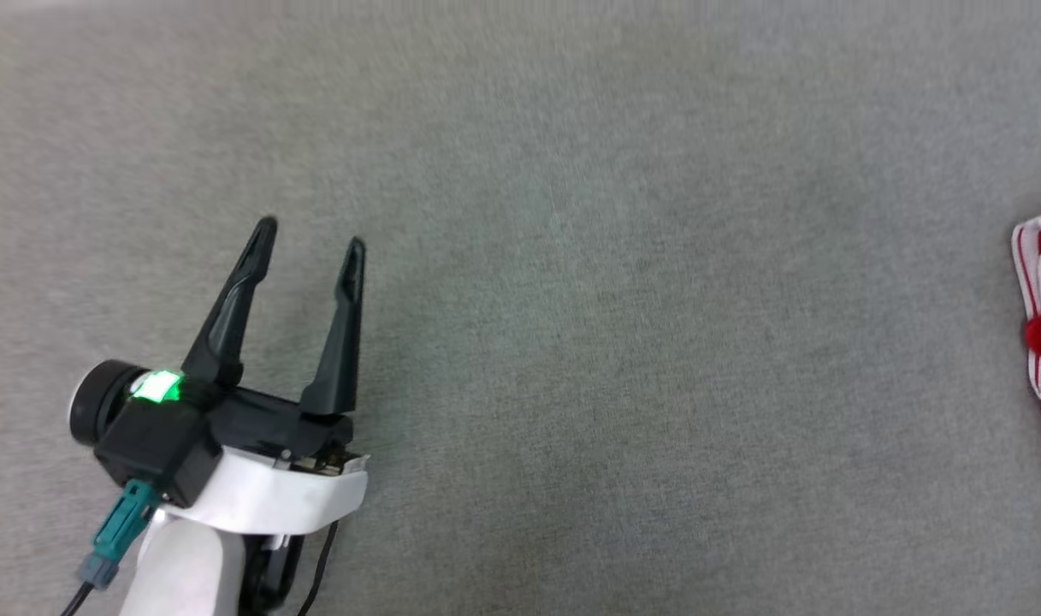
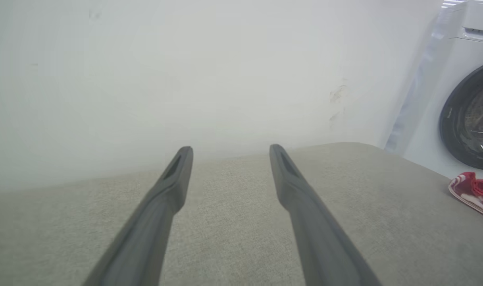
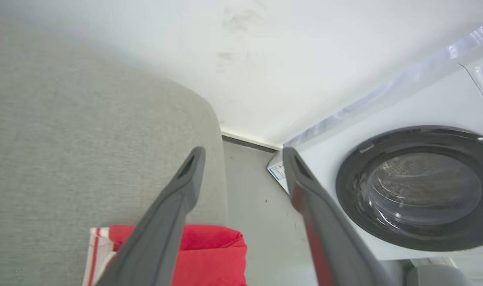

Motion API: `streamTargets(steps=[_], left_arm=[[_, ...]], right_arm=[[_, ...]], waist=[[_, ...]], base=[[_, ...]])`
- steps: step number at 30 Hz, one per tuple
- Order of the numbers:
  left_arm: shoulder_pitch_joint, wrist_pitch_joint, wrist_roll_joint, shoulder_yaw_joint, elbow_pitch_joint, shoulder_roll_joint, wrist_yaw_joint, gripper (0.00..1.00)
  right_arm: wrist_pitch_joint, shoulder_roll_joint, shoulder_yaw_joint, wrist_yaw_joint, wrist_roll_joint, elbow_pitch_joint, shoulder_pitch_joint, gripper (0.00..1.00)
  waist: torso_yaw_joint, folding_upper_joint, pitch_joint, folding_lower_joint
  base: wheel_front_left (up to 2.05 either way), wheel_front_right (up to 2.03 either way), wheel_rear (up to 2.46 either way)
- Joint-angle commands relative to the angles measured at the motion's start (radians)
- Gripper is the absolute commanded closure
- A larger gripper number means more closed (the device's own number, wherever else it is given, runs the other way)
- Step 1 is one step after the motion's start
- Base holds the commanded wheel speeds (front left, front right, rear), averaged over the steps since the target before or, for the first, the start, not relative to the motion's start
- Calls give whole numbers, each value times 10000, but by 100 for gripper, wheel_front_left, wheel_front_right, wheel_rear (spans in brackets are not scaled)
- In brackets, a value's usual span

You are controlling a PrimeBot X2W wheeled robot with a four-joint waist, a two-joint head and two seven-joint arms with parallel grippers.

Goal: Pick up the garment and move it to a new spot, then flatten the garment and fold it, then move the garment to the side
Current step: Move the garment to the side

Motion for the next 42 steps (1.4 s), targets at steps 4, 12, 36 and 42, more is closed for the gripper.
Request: streamTargets(steps=[4, 12, 36, 42], left_arm=[[444, -21, 174, 676, 241, -304, 43, 0], [931, -21, 536, 1106, 676, -567, 60, 0], [2005, -21, 924, 963, 1999, -1256, 82, 0], [1966, -21, 1027, 1051, 1994, -1280, 55, 0]], right_arm=[[-898, 1222, -177, -15, 624, -895, 395, 0], [-2019, 3202, -501, -13, 1235, -2591, 1783, 0], [-5716, 5690, 167, -12, 1590, -1546, 6096, 0], [-5897, 5751, 219, -12, 1526, -1277, 5857, 0]], waist=[[648, -1, -1495, 0], [1149, -1, -2426, 0], [2079, -1, -3557, 0], [2040, -1, -3549, 0]], base=[[0, 0, 0], [0, 0, 0], [0, 0, 0], [0, 0, 0]])
